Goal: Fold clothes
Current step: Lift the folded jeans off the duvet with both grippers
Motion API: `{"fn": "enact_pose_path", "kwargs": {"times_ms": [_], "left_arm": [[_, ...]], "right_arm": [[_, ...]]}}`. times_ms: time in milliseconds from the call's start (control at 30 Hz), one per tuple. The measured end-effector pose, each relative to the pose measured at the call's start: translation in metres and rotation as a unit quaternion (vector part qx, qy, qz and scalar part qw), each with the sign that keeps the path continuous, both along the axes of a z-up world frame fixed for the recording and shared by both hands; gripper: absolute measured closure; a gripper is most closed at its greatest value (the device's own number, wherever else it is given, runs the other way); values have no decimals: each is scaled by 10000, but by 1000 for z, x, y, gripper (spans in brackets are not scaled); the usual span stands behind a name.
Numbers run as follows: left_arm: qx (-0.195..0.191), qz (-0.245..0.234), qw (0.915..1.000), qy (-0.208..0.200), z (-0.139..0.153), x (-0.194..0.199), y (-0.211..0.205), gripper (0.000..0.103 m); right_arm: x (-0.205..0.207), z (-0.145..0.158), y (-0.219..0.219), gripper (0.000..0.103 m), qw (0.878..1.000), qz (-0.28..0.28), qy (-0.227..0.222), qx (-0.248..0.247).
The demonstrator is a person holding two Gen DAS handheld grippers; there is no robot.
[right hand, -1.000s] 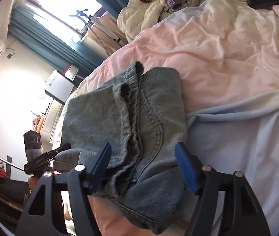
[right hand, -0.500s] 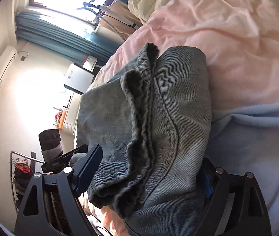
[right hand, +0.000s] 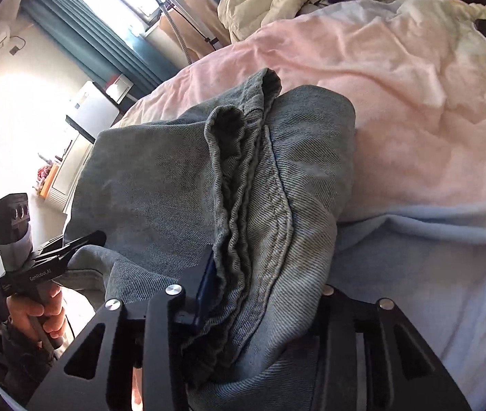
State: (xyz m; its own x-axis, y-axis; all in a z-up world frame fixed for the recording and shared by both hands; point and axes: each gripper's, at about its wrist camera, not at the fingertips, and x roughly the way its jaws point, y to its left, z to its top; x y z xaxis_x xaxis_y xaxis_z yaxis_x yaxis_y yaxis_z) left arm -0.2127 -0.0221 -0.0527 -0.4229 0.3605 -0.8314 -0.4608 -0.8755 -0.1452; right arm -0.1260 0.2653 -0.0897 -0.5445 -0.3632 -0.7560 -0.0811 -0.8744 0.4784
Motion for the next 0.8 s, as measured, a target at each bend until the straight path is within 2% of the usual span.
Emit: {"fn": "enact_pose_path", "kwargs": {"times_ms": [67, 167, 300, 500, 800], "left_arm": [[-154, 42, 9996, 252, 8, 13, 3, 53], [-168, 211, 9980, 580, 22, 31, 5, 60], [-259, 355, 9944, 964, 41, 51, 10, 64], [-213, 401, 9941, 985, 70, 67, 20, 66], [-73, 337, 9939, 1051, 114, 93, 49, 66]], "right_arm": [[10, 11, -9, 76, 9997, -25, 97, 236], [27, 27, -19, 81, 9985, -92, 289, 459], [40, 45, -25, 82, 9971, -157, 440, 595], [57, 71, -16, 83, 9971, -302, 553, 429], [100, 118, 30, 84, 9944, -574, 876, 104]]}}
